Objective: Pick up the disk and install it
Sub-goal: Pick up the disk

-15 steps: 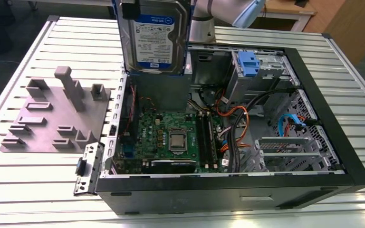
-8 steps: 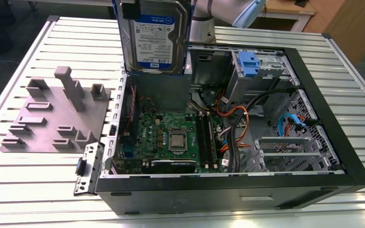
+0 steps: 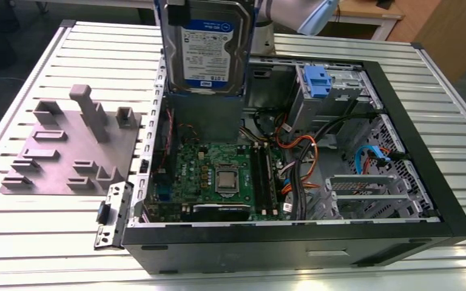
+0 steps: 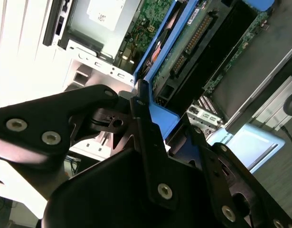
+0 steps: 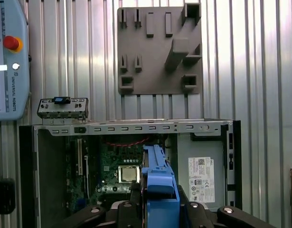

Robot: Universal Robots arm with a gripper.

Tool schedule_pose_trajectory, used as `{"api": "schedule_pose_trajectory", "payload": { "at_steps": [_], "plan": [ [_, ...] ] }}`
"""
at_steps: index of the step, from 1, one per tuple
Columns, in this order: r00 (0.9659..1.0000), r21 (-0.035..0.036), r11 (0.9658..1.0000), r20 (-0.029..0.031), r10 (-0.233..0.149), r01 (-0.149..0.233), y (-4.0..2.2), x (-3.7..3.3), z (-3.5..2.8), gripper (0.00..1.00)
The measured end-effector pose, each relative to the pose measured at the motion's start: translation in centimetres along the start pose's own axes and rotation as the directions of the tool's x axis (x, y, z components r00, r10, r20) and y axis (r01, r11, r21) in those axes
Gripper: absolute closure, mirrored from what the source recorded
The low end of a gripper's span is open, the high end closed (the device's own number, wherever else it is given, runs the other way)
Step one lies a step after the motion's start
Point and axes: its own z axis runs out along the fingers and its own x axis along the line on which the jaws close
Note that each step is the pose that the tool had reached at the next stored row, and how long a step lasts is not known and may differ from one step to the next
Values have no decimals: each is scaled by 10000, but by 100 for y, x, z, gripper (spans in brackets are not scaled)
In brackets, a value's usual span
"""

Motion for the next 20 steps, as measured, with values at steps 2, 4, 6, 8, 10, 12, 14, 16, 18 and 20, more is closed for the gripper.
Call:
{"api": "schedule_pose_trajectory", "payload": {
  "at_steps": [2,4,6,8,10,12,14,16,18,20],
  "plan": [
    [10000,0,10000,1,0,0,-58,-3,2,63],
    [10000,0,10000,1,-1,1,-118,-5,4,63],
    [10000,0,10000,1,0,0,-176,-8,5,63],
    [10000,0,10000,0,0,0,-231,-11,7,63],
    [10000,0,10000,1,-1,1,-282,-13,9,63],
    [10000,0,10000,0,0,0,-329,-15,10,63],
    [10000,0,10000,0,0,0,-376,-18,11,63],
    [10000,0,10000,0,-1,1,-425,-20,12,63],
    [10000,0,10000,0,-1,1,-468,-22,13,63],
    [10000,0,10000,1,-1,1,-496,-23,14,63]
  ]
}}
